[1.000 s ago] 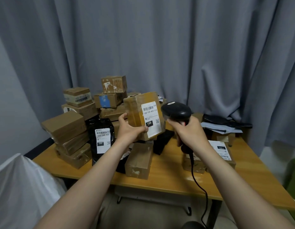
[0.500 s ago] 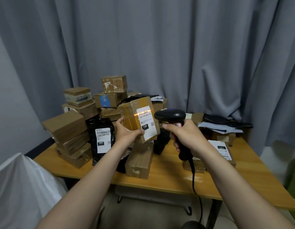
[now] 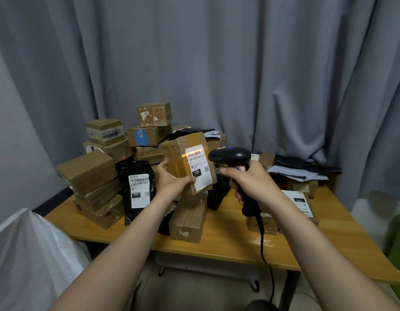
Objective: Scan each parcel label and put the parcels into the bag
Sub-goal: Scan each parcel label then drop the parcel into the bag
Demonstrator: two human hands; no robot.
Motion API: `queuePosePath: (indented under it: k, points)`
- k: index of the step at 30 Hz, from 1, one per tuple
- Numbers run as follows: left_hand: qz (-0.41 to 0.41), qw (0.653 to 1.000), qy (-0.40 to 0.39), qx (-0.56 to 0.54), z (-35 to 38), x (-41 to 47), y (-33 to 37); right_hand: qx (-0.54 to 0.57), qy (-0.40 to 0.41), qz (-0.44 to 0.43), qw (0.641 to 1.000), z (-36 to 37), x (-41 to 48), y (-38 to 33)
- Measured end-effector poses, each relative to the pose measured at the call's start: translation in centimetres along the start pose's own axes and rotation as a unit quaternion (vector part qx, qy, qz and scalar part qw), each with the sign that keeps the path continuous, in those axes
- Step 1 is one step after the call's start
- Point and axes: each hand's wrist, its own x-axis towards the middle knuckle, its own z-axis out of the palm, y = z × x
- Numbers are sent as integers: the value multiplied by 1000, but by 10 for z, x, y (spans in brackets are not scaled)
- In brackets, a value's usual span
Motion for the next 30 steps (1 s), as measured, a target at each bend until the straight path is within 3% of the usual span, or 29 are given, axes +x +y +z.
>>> queuePosePath:
  k: [16,30]
  points:
    - [0,1000,2,13,-9,-7,1,-17,41,-16,999,4,6,6]
    - [44,983,31,176,-99,-63,-15,-17,2,-3,1000,78,23,39]
